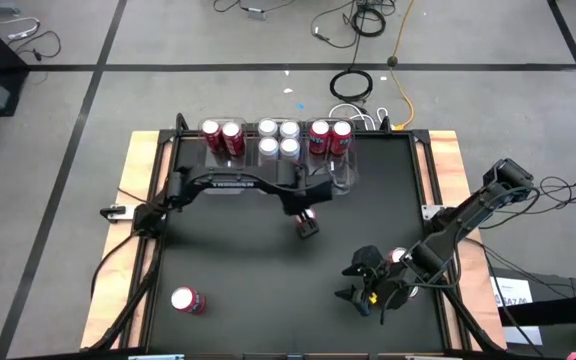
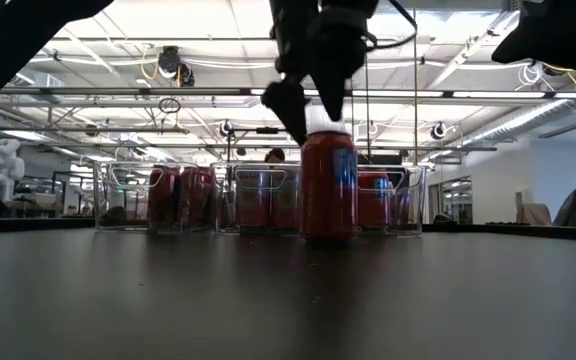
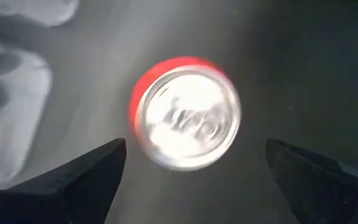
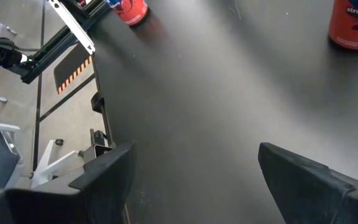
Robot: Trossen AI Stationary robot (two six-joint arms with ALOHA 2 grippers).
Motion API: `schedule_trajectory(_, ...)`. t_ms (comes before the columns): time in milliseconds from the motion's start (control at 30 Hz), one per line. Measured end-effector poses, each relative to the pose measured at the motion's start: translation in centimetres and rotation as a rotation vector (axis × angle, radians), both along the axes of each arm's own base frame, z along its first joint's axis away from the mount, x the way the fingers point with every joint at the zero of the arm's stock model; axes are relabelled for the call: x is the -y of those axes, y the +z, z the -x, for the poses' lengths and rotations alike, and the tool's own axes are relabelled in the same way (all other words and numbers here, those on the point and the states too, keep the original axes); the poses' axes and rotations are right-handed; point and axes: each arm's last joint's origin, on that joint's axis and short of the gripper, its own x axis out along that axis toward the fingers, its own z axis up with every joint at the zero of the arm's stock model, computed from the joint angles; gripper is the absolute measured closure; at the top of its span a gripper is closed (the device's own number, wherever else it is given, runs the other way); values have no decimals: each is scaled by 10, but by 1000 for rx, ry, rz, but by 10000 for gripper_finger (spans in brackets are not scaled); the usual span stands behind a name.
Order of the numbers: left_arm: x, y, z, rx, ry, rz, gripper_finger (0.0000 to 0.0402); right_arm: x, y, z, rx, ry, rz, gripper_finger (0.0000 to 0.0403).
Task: Sort soda cans
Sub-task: Move the left orange soda can to the center of the table
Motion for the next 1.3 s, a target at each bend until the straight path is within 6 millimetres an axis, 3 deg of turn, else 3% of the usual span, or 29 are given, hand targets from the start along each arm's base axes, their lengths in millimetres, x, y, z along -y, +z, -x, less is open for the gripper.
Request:
schedule_trajectory(133, 6, 20, 11, -63, 3, -91, 9, -3, 0, 2, 1, 20, 11, 74)
schedule_trajectory(267, 29, 39, 26, -75, 15, -154, 9, -5, 0, 4, 4, 37, 15, 74)
schedule_trajectory(400, 70, 50, 38, -68, -40, -192, 9, -8, 0, 6, 4, 52, 20, 74)
schedule_trajectory(633, 151, 59, 71, 6, -98, -424, 9, -10, 0, 7, 7, 57, 14, 74)
schedule_trajectory(767, 178, 59, 100, 46, -98, -525, 9, -10, 1, 7, 12, 38, -16, 74)
schedule_trajectory(967, 184, 52, 162, 14, -60, -538, 9, -10, 1, 7, 10, -14, -69, 74)
schedule_trajectory(1167, 164, 48, 249, 32, 81, -473, 9, -8, 2, 6, 46, -125, -116, 74)
schedule_trajectory(1300, 144, 57, 297, 160, 189, -319, 9, -8, 2, 5, 48, -162, -145, 74)
